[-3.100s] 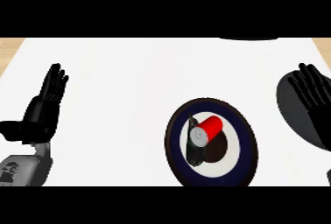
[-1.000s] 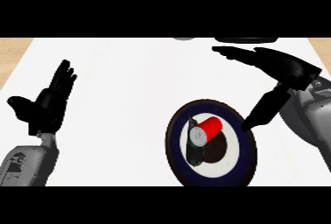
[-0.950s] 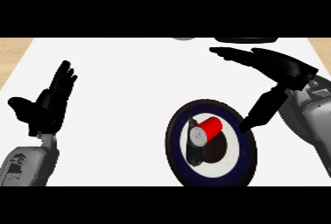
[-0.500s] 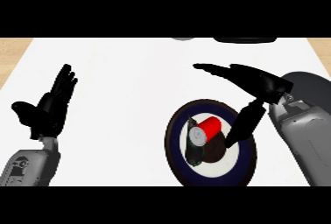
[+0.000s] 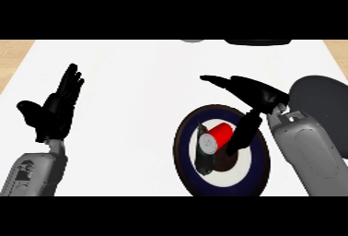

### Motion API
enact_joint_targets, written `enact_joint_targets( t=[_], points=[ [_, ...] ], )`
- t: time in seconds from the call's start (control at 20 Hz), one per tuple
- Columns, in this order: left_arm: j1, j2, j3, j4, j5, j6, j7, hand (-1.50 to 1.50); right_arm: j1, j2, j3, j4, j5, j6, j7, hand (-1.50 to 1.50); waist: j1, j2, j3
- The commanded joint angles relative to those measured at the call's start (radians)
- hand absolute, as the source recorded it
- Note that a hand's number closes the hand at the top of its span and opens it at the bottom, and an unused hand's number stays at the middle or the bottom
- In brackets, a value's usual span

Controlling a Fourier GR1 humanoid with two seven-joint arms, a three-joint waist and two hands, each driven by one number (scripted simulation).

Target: Pick the eggplant from the plate and place it in the pan

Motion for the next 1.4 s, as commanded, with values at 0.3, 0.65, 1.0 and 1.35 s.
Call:
enact_joint_targets(
  t=[0.3,0.65,1.0,1.35],
  points=[
    [0.006,-0.025,0.025,0.022,-0.008,-0.032,-0.03,0.0,0.045,0.076,0.007,0.057,0.068,0.091,-0.058,-1.5,0.0,0.0,0.0],
    [0.012,-0.02,0.037,-0.012,-0.026,-0.045,0.013,0.0,0.026,0.132,0.016,0.112,0.18,0.111,-0.097,-1.5,0.0,0.0,0.0],
    [0.053,-0.013,0.056,-0.039,-0.015,-0.065,-0.021,0.0,0.046,0.089,0.116,0.179,0.337,0.123,-0.174,-1.5,0.003,0.0,0.0],
    [0.009,0.031,0.113,-0.019,0.011,-0.105,0.012,0.0,0.099,0.099,0.137,0.172,0.414,0.154,-0.199,-1.5,-0.001,-0.001,0.0]
  ],
)
